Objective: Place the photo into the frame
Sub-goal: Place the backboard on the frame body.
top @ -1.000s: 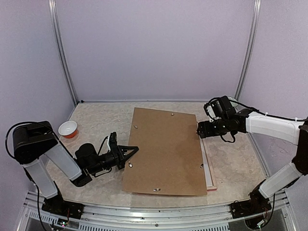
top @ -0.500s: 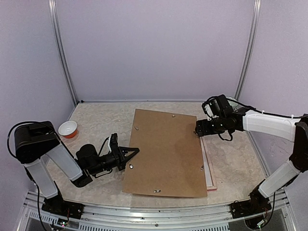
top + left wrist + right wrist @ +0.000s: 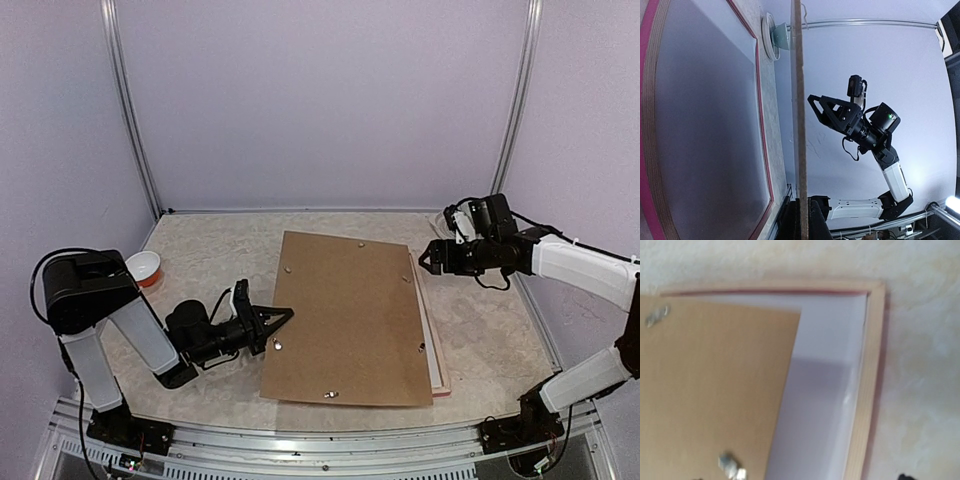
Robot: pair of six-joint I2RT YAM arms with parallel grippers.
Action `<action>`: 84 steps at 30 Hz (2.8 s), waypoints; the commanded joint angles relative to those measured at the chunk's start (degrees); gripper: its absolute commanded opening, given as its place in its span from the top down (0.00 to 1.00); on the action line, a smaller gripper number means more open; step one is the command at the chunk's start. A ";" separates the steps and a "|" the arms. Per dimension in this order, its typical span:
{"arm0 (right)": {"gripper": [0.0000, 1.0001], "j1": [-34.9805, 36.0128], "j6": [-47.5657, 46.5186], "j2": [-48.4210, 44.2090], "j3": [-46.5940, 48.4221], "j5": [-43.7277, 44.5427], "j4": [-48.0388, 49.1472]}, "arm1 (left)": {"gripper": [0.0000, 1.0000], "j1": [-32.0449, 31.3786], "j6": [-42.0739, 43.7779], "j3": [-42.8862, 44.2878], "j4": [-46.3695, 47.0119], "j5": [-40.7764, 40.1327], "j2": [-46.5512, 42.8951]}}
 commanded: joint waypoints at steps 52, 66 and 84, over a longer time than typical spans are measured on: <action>0.15 -9.06 3.65 5.34 -11.40 -15.28 11.12 | 1.00 3.53 3.77 14.45 -6.93 0.47 10.44; 0.16 -9.06 4.67 8.60 -11.77 -17.59 13.64 | 1.00 3.70 4.79 17.49 -12.14 2.57 10.38; 0.15 -9.06 5.62 9.53 -12.03 -18.58 14.93 | 1.00 3.36 1.24 17.76 -13.06 3.00 9.61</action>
